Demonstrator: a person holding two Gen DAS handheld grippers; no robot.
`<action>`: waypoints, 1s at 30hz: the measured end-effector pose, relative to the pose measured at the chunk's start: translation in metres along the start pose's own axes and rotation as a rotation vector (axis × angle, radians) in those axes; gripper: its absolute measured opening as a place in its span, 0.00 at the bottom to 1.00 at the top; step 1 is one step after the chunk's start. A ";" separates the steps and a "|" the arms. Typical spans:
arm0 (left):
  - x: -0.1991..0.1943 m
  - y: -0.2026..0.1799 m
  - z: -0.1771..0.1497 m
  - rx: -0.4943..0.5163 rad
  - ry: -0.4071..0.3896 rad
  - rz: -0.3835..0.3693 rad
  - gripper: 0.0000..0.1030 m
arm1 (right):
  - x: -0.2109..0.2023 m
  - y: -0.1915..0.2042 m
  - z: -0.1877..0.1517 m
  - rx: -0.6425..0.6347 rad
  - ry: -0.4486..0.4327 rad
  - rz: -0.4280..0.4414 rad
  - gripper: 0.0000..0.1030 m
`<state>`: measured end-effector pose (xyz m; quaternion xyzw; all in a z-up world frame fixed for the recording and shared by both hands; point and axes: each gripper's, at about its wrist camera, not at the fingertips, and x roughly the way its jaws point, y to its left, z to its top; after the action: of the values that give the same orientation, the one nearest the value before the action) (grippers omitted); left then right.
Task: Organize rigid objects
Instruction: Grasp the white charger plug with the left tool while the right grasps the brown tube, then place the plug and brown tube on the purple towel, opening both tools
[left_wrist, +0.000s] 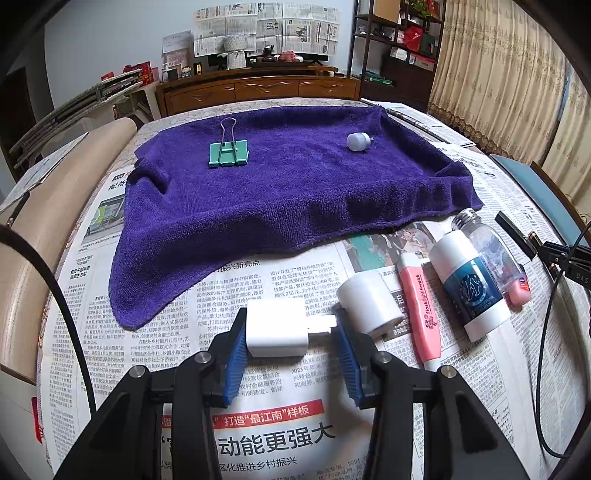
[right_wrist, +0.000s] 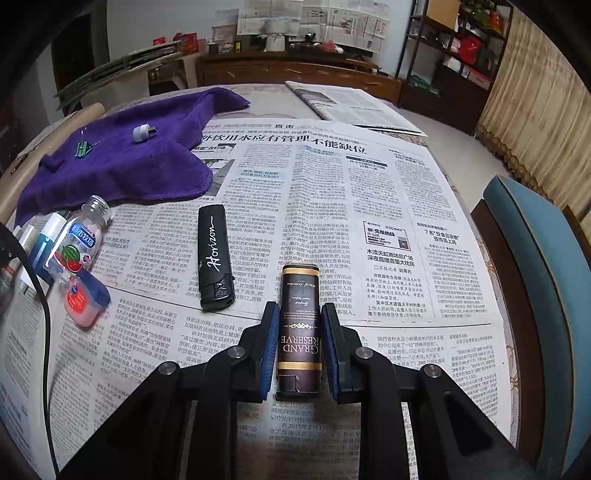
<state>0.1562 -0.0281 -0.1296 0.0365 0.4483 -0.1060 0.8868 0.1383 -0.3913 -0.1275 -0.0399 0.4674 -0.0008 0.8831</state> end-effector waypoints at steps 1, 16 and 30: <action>-0.001 0.000 0.000 -0.003 -0.002 0.001 0.41 | -0.003 -0.001 0.000 0.013 -0.008 0.008 0.22; -0.020 0.008 0.015 -0.022 -0.038 -0.006 0.41 | -0.016 0.029 0.021 0.021 -0.032 0.086 0.22; -0.041 0.033 0.064 -0.039 -0.088 0.026 0.41 | -0.020 0.093 0.106 -0.035 -0.107 0.206 0.22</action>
<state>0.1904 0.0001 -0.0599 0.0202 0.4104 -0.0872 0.9075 0.2109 -0.2906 -0.0585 -0.0071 0.4211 0.1002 0.9014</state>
